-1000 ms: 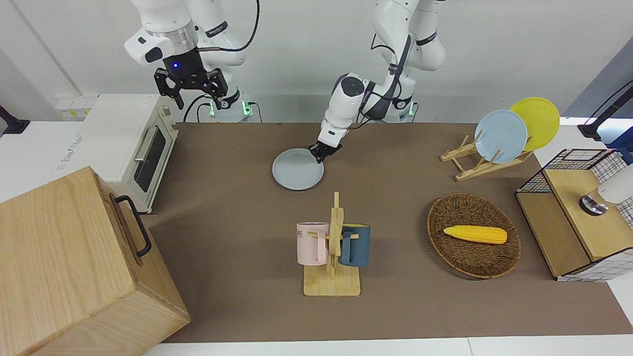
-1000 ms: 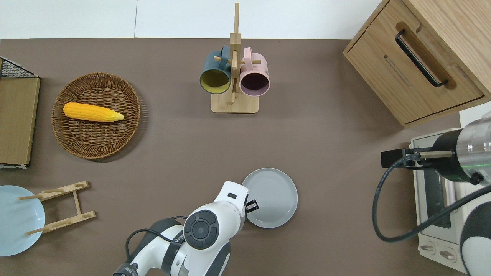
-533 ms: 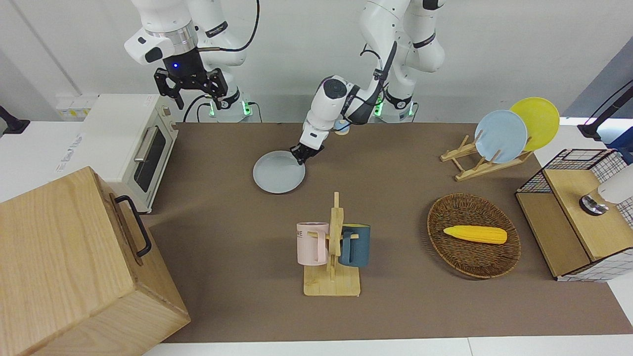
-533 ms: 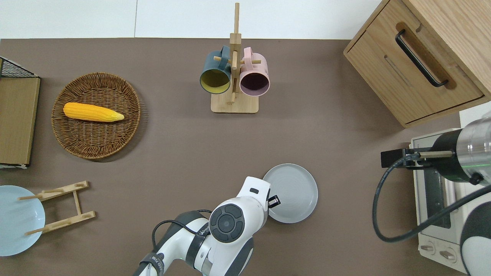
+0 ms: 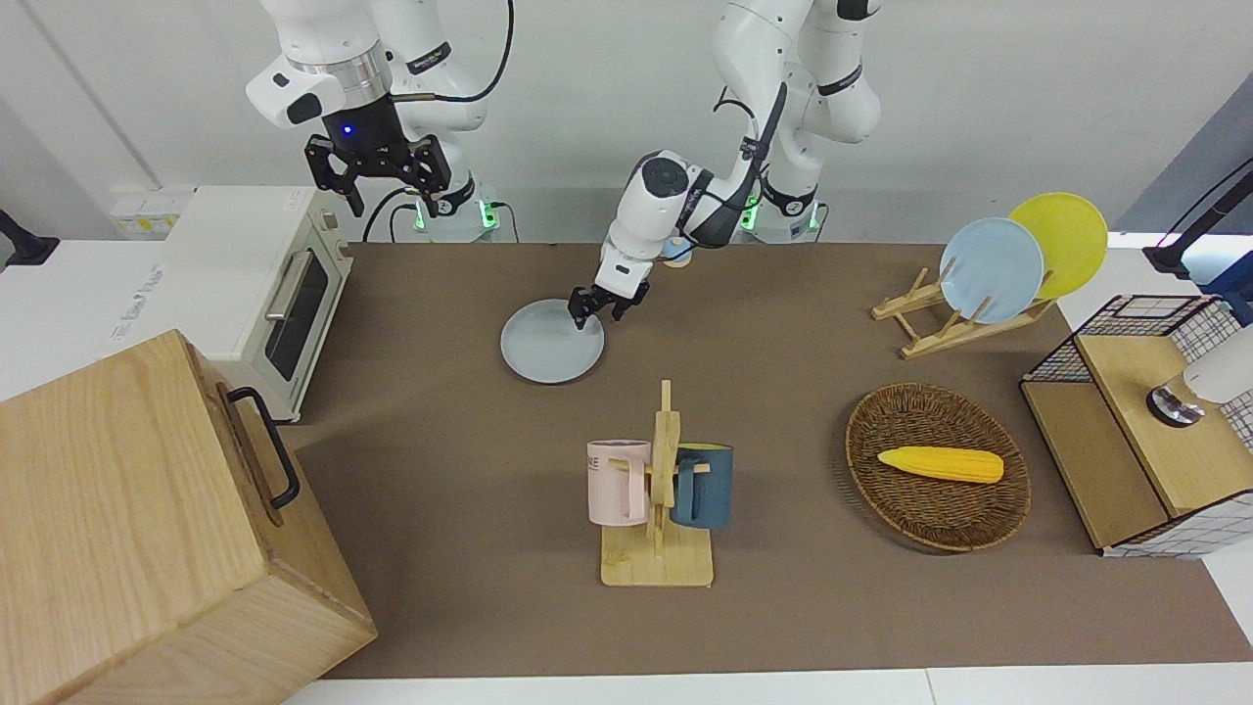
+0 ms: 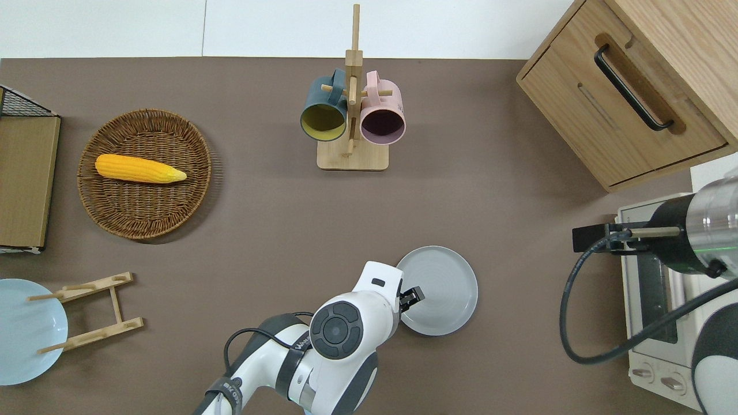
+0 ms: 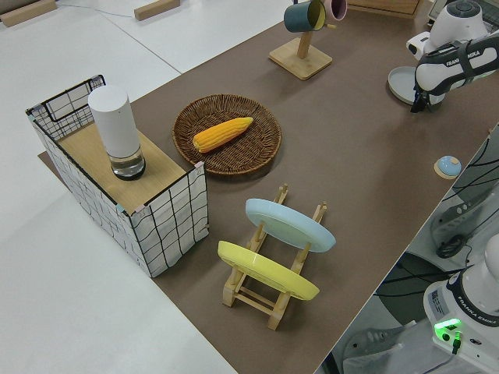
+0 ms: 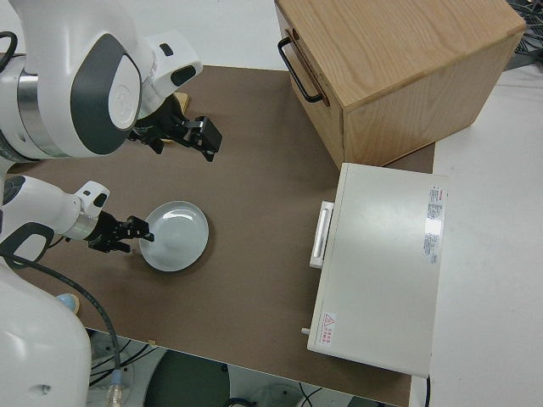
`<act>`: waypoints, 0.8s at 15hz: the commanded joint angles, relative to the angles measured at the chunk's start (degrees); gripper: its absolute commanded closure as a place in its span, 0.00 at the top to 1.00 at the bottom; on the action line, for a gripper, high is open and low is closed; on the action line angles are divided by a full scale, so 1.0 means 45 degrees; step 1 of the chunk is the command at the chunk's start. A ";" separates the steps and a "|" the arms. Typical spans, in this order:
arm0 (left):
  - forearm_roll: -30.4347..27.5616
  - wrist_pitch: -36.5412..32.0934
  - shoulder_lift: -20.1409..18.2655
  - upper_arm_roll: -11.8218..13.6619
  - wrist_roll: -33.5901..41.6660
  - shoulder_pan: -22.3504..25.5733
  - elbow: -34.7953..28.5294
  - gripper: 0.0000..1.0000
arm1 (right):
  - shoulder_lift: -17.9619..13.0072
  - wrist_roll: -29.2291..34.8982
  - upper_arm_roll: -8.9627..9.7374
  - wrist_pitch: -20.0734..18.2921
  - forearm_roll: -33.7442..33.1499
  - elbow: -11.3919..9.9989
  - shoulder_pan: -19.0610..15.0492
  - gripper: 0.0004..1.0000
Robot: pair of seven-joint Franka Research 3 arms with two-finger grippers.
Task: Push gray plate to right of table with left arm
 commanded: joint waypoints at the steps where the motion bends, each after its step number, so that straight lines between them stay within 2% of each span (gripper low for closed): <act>1: 0.0000 -0.2006 -0.1122 0.0028 0.0432 0.1147 0.0117 0.99 | -0.0348 0.0130 0.0184 -0.0016 0.0274 -0.0346 -0.0309 1.00; 4: 0.0000 -0.4191 -0.1788 0.0416 0.2262 0.2241 0.0583 0.99 | -0.0348 0.0130 0.0184 0.0003 0.0274 -0.0346 -0.0309 1.00; 6: 0.0020 -0.6064 -0.1848 0.1545 0.3592 0.2341 0.1537 0.99 | -0.0348 0.0130 0.0184 0.0003 0.0274 -0.0346 -0.0309 1.00; 8: 0.0194 -0.7746 -0.1867 0.2270 0.4706 0.2672 0.2534 0.99 | -0.0348 0.0149 0.0184 0.0003 0.0274 -0.0346 -0.0309 1.00; 12: 0.1385 -0.9527 -0.2043 0.3794 0.6855 0.2927 0.3572 0.99 | -0.0348 0.0130 0.0184 -0.0016 0.0274 -0.0346 -0.0309 1.00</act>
